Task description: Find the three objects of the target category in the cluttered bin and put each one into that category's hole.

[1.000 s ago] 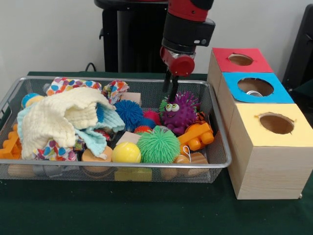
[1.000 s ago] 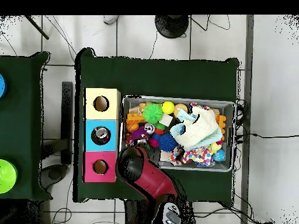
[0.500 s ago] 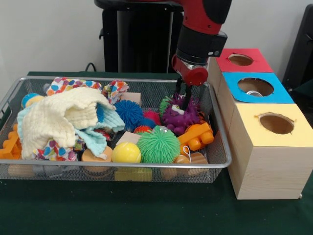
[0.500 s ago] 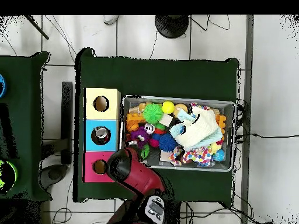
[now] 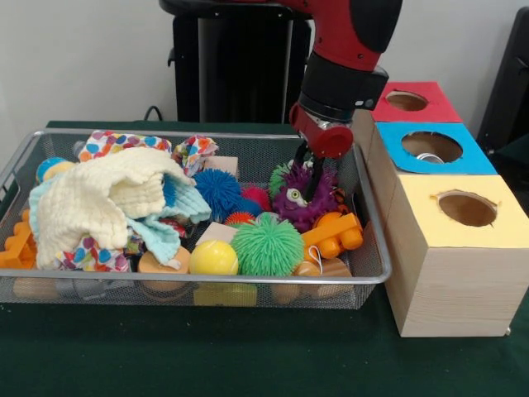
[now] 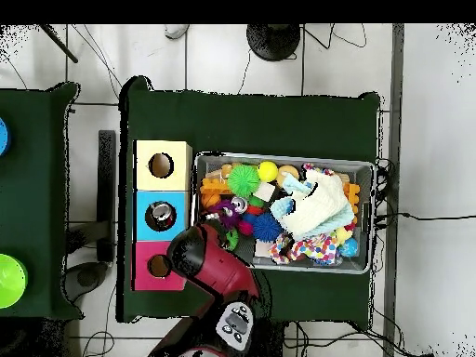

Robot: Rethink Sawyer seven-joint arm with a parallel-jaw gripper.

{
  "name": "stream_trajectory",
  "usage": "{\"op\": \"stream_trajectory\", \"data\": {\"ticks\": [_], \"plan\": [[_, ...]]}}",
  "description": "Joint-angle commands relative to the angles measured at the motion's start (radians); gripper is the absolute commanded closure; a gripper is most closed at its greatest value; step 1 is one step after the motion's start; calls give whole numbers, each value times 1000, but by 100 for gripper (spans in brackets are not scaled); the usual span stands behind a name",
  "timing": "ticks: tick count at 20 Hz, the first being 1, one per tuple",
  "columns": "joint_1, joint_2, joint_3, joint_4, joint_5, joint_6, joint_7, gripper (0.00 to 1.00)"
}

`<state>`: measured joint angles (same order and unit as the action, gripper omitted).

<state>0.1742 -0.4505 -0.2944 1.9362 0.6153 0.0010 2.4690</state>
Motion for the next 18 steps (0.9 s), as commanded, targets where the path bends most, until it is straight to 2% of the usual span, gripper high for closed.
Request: {"op": "stream_trajectory", "data": {"ticks": [1,4,7,18], "plan": [[10,-36,-21,-91,36,189,149,0],[49,-71,-83,-103,16,284,162,0],[69,-85,-110,-116,3,343,175,0],[44,-83,-90,-109,-2,303,150,0]]}}
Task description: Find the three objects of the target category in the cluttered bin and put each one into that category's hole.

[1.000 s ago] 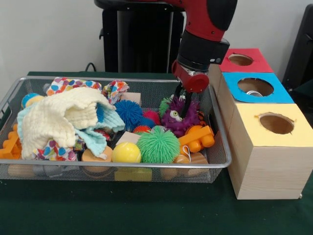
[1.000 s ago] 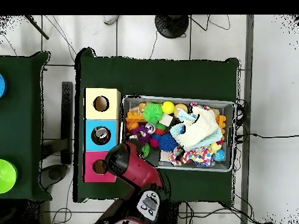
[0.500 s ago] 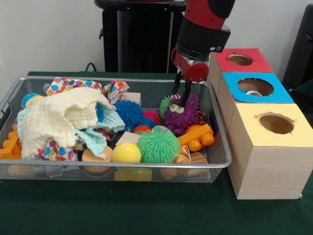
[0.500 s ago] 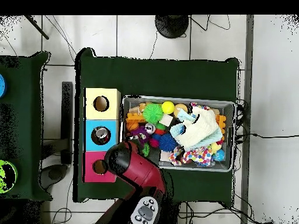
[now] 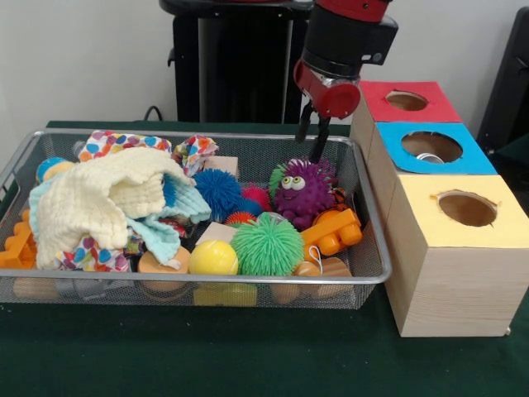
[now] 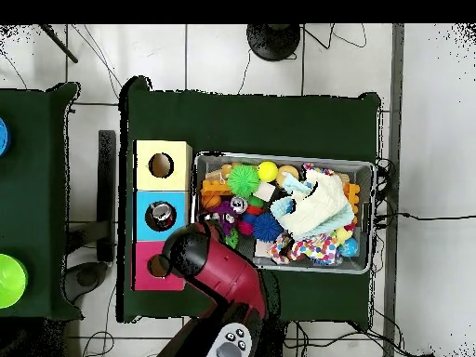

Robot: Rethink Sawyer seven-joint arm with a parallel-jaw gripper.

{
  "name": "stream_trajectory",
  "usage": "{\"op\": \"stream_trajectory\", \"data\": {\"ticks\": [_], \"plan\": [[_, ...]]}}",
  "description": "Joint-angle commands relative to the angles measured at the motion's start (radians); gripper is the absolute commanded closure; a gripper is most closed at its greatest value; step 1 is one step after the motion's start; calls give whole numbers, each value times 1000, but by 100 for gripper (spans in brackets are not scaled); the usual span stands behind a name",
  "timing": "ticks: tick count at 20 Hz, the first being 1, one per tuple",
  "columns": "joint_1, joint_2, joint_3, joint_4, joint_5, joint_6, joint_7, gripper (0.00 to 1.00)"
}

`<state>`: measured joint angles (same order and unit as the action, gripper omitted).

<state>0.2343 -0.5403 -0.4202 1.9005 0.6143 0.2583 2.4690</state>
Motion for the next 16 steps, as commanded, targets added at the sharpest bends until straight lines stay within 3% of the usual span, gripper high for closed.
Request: {"op": "stream_trajectory", "data": {"ticks": [1,16], "plan": [[-19,9,39,-74,-1,41,148,0],[-17,39,37,-98,-3,45,149,0]]}}
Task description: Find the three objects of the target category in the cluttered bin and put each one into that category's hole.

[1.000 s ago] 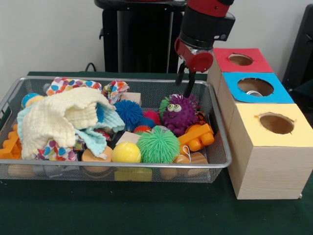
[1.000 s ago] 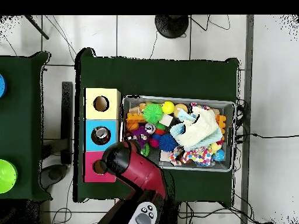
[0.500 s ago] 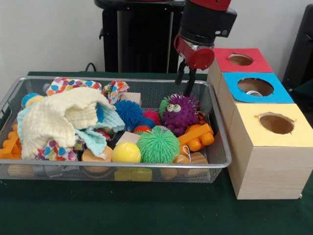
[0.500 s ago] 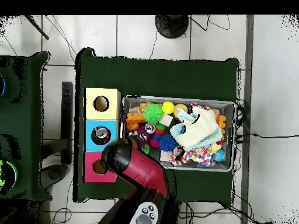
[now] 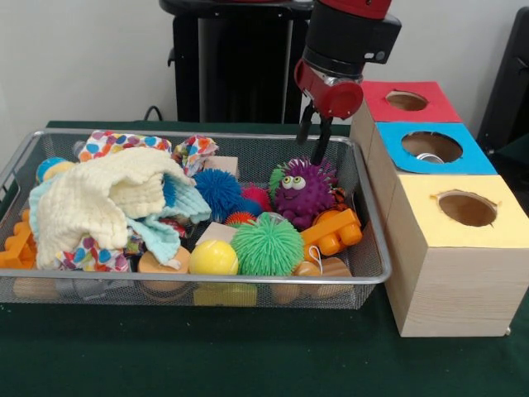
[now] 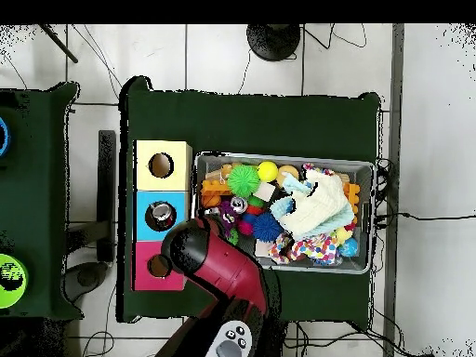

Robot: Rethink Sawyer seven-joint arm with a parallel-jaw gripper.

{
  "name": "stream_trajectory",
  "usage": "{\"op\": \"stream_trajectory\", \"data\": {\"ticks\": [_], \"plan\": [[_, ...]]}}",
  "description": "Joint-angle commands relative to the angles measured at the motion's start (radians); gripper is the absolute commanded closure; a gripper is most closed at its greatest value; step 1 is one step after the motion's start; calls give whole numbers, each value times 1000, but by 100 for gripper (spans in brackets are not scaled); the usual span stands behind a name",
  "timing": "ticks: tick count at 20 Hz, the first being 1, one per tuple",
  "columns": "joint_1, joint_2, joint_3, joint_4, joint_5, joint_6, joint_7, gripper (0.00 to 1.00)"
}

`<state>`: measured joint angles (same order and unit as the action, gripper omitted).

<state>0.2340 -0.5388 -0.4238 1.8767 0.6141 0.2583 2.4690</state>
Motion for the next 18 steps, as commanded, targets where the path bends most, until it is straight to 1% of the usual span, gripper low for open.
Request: {"op": "stream_trajectory", "data": {"ticks": [1,3,5,8,11,16,18], "plan": [[-18,38,45,-74,-1,46,150,0],[-13,37,43,-77,2,58,157,0],[-7,47,31,-104,-7,104,155,0],[-22,61,49,-122,-10,113,141,0],[-11,70,40,-149,-16,153,146,0],[-6,77,28,-174,-23,187,151,0],[-14,80,36,-183,-26,198,143,0]]}}
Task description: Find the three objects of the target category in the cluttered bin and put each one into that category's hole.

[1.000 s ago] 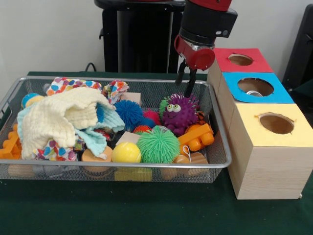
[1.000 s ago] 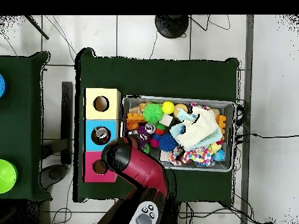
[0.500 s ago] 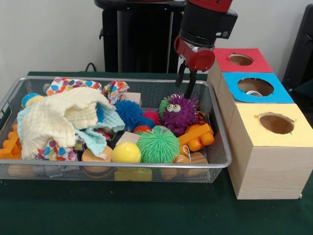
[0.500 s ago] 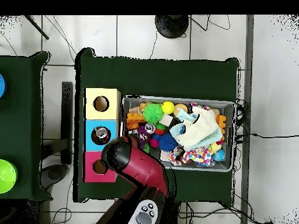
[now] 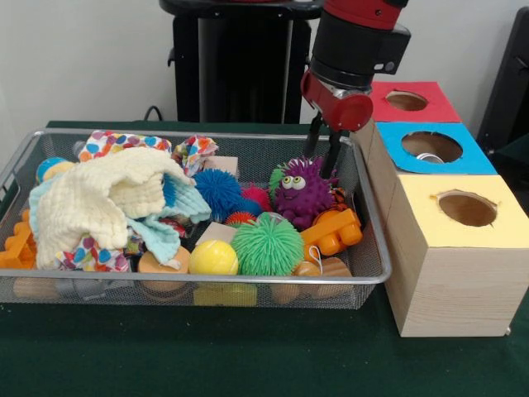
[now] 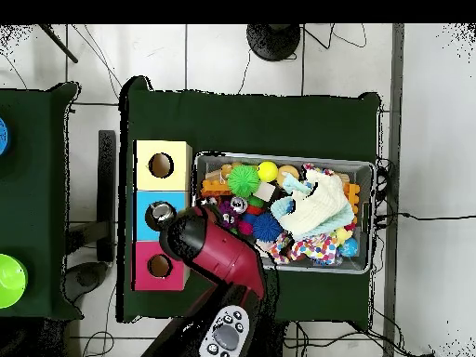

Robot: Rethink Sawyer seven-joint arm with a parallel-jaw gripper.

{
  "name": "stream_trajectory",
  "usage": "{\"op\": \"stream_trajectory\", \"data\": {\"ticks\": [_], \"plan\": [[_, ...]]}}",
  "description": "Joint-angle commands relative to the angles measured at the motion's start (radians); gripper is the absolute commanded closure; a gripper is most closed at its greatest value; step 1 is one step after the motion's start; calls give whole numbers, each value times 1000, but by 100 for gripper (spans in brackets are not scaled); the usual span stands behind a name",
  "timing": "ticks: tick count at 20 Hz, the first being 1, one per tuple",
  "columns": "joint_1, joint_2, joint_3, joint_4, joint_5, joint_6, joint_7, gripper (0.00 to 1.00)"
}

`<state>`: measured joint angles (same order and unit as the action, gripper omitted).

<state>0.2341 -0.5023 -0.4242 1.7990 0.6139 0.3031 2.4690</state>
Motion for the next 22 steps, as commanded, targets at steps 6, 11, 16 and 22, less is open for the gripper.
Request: {"op": "stream_trajectory", "data": {"ticks": [6,11,16,22], "plan": [[-40,45,57,-119,-34,163,116,0],[-52,40,66,-139,-40,209,109,0],[-36,31,58,-155,-40,256,133,0],[-25,23,51,-149,-39,266,144,0]]}}
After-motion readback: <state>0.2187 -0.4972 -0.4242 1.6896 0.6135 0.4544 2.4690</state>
